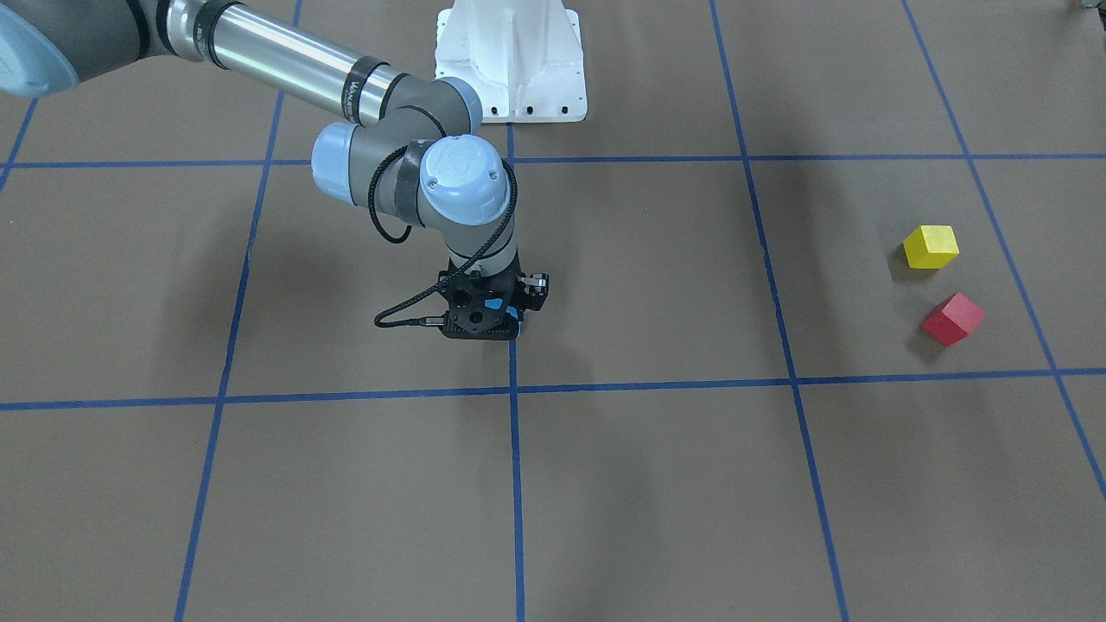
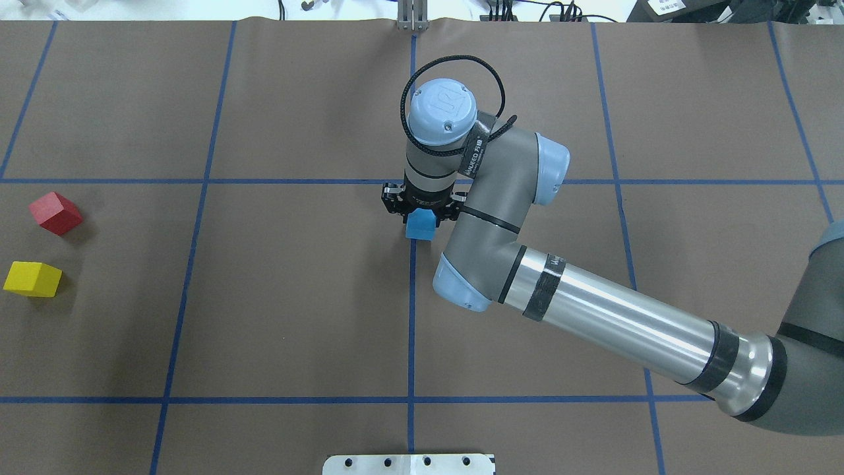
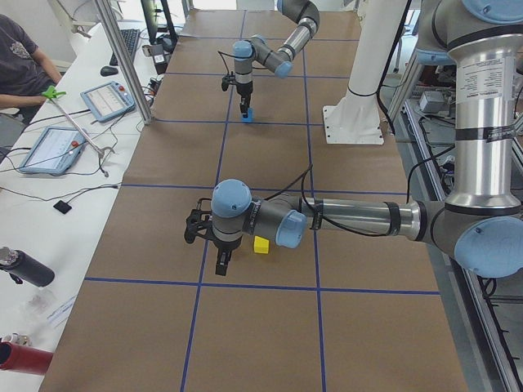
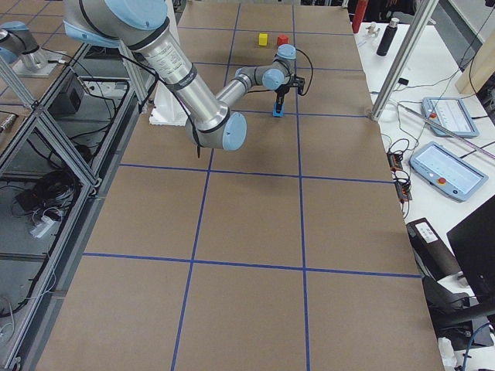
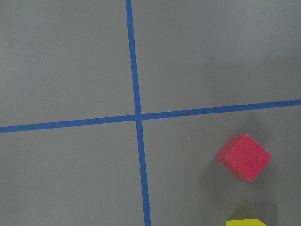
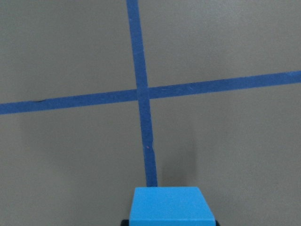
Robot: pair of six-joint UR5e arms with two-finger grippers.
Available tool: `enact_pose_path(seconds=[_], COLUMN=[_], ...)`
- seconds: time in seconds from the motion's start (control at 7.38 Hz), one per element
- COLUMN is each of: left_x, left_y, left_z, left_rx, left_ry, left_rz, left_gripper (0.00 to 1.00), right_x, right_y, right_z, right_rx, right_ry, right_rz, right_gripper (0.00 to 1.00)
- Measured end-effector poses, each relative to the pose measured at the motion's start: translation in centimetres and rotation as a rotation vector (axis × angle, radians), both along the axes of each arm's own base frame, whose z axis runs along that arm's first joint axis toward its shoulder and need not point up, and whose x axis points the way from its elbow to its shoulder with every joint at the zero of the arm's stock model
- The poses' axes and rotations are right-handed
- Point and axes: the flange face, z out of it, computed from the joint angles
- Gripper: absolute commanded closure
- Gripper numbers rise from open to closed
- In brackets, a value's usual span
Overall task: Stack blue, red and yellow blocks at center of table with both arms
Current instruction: 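Lower the blue cube onto the center and open the right gripper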
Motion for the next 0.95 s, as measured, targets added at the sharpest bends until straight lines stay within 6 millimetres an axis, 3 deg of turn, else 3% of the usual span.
enact_pose_path(seconds=[0.81,0.95], left_x=[0.0,0.0], left_y=[0.0,0.0], left_z=[-0.1,-0.1], left_rx=[0.001,0.001], left_ry=[0.000,0.000], left_rz=[0.000,0.000], left_gripper=[0.00,0.00], right_x=[-1.4,-1.6], right_y=[-0.7,-0.7], right_z=[-1.0,-1.0], right_rx=[0.014,0.018], right_ry=[0.016,0.020], right_rz=[0.014,0.014], right_gripper=[1.00,0.73])
